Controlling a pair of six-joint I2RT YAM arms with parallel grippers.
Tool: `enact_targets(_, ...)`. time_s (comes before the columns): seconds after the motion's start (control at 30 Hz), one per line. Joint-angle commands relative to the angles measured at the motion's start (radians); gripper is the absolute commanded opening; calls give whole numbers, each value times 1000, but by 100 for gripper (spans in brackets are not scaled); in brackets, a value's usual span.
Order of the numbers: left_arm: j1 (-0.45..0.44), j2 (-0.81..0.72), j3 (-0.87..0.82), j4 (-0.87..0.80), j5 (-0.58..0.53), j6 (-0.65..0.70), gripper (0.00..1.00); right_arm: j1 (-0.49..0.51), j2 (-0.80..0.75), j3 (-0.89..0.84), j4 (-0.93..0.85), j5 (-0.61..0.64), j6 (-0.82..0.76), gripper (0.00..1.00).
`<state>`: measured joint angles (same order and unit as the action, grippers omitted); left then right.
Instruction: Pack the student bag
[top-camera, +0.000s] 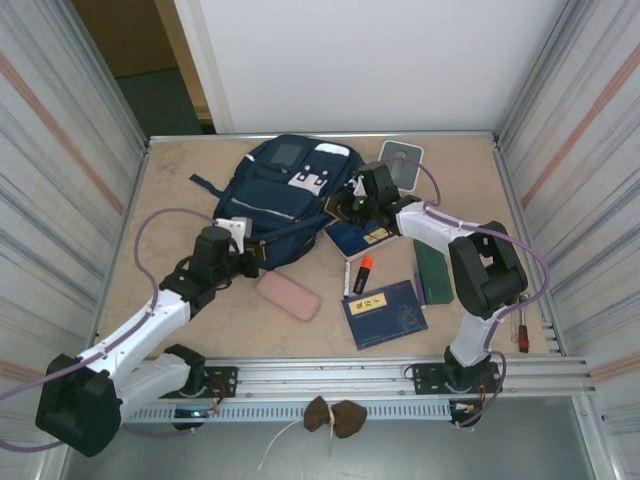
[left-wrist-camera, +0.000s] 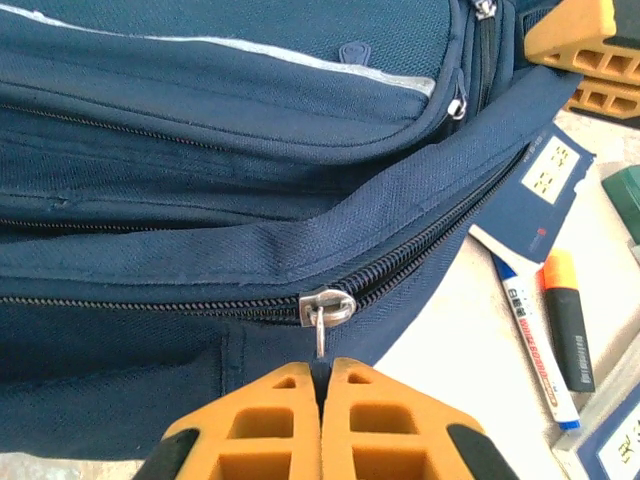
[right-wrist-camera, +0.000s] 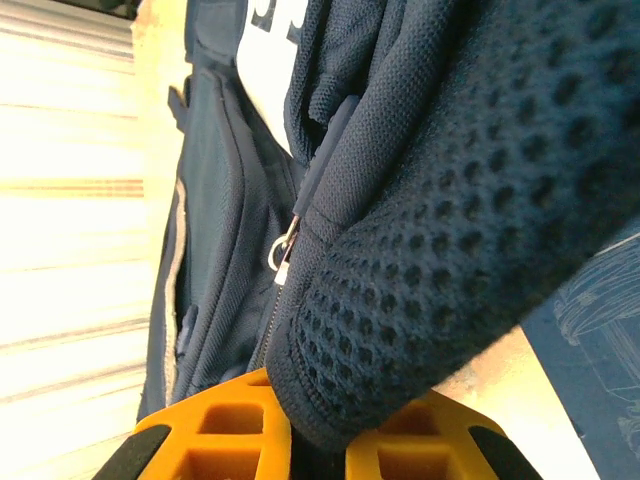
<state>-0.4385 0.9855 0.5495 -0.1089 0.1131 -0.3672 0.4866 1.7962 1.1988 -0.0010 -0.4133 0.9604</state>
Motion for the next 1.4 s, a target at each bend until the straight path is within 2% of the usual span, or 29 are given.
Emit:
enact_targets(0.0, 8, -19, 39, -74, -13, -22, 0, -14, 7, 72, 35, 36, 4, 7)
enact_targets(0.1, 11, -24, 43, -80, -34, -18, 0, -16, 26, 90, 13, 13, -32, 8)
enact_targets(0.17, 11, -19, 53, -64, 3, -24, 0, -21, 41, 104, -19, -18, -83, 13)
enact_targets(0.3, 11, 22, 92, -52, 65, -31, 0, -56, 36, 132, -128, -43, -238, 33)
enact_targets(0.37, 13, 49, 128, -57, 99, -23, 0, -75, 2, 143, -197, -45, -357, 47)
enact_targets(0.43, 16, 71, 170, -77, 131, -13, 0, -83, -52, 136, -256, -31, -498, 54)
enact_targets(0.57, 26, 104, 248, -115, 203, 3, 0, -46, -166, 90, -313, -5, -826, 63)
enact_targets(0.67, 39, 129, 298, -156, 242, 22, 0, 28, -235, 13, -233, 67, -1063, 68)
enact_targets(0.73, 46, 141, 325, -180, 252, 32, 0, 68, -253, -16, -178, 54, -1191, 70)
enact_targets(0.87, 53, 147, 347, -186, 268, 40, 0, 106, -215, -10, -81, -56, -1339, 70)
enact_targets(1.0, 58, 153, 357, -187, 280, 43, 0, 123, -124, 59, -97, -144, -1423, 69)
enact_targets(1.2, 62, 153, 364, -187, 289, 40, 0, 154, -14, 118, -96, -164, -1477, 65)
enact_targets(1.27, 63, 152, 368, -187, 289, 38, 0, 157, 12, 128, -80, -151, -1477, 59)
enact_targets(1.37, 63, 149, 368, -191, 286, 36, 0, 159, 32, 143, -88, -97, -1495, 36)
